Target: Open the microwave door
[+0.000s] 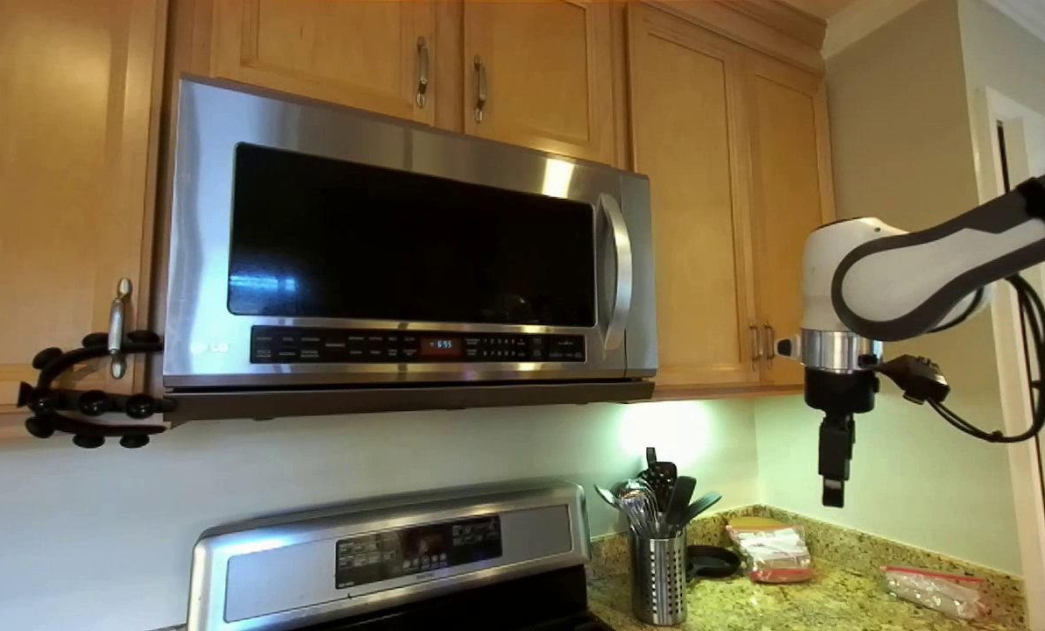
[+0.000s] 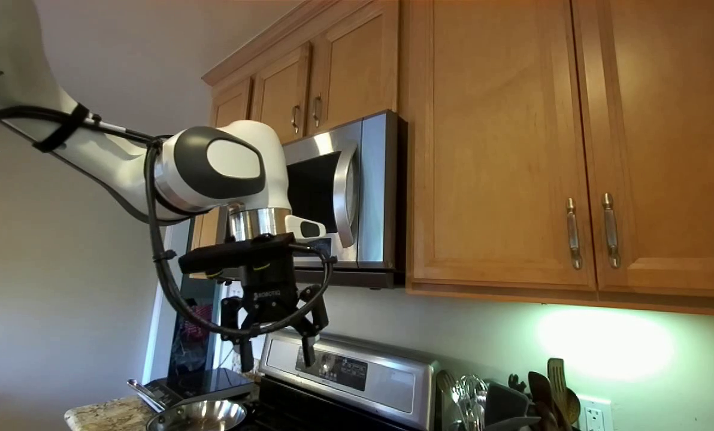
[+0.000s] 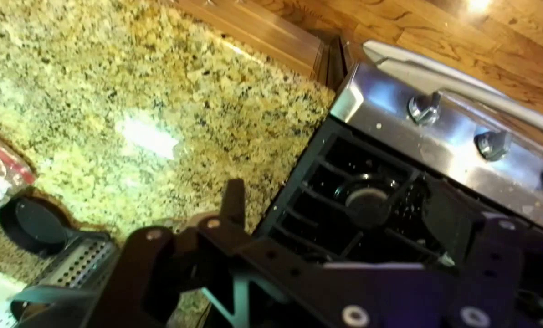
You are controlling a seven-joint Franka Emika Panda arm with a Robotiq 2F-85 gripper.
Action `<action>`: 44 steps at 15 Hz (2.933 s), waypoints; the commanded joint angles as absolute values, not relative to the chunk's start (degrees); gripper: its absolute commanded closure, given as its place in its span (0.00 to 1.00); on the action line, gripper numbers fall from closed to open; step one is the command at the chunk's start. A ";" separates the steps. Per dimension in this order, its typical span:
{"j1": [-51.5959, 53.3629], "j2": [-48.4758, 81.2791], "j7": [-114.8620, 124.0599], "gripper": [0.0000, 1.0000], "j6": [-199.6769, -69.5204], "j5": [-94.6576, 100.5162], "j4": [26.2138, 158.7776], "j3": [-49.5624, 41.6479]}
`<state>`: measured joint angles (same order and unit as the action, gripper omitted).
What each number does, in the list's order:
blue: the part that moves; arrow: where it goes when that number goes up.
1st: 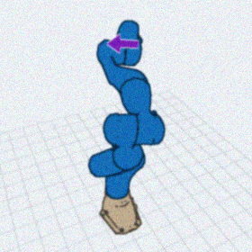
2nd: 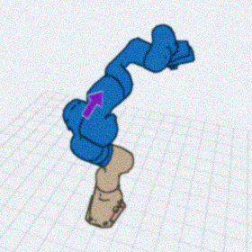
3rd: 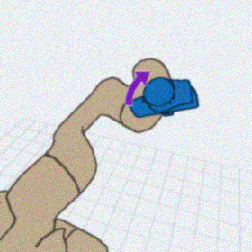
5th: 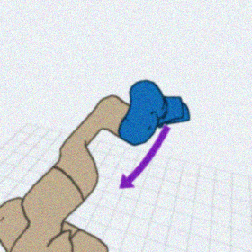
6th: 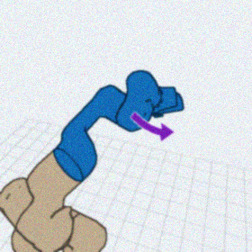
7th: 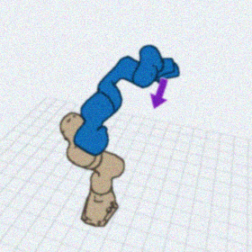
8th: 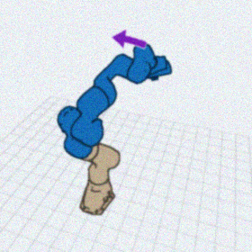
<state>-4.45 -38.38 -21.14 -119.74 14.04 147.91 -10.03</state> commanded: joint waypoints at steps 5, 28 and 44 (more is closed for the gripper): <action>-2.57 -25.81 -16.72 0.00 -133.48 5.82 133.89 -9.72; -4.30 -16.60 -0.75 0.00 -155.63 6.46 121.58 -0.83; -11.58 -16.44 15.76 0.60 -155.34 20.31 112.42 7.39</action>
